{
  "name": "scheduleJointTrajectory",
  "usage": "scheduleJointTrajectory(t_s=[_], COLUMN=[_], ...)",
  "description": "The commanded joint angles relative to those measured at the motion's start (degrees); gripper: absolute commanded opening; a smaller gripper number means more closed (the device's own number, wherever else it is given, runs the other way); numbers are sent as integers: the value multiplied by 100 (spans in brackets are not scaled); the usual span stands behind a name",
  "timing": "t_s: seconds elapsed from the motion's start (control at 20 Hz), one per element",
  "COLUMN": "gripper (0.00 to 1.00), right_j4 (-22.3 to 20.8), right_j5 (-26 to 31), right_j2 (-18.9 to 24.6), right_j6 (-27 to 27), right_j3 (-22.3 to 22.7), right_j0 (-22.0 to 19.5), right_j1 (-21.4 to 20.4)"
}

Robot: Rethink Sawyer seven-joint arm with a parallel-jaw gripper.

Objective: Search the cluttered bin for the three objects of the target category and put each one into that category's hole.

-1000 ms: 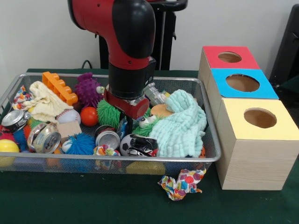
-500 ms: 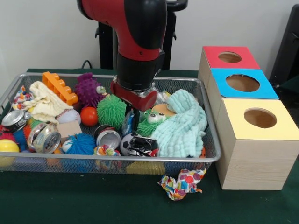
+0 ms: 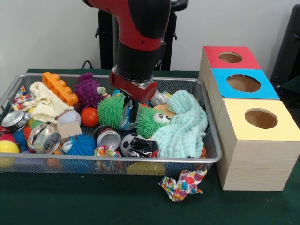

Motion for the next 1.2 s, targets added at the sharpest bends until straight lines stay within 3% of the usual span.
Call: scheduleJointTrajectory(t_s=[0.05,0.8,1.2], gripper=[0,0,0], right_j4=[364,359,396], right_j5=[845,1526,2063], right_j2=[120,-112,-406], right_j6=[1604,1684,2136], right_j3=[-337,-612,-846], right_j0=[-28,55,379], right_j1=[-173,-314,-342])
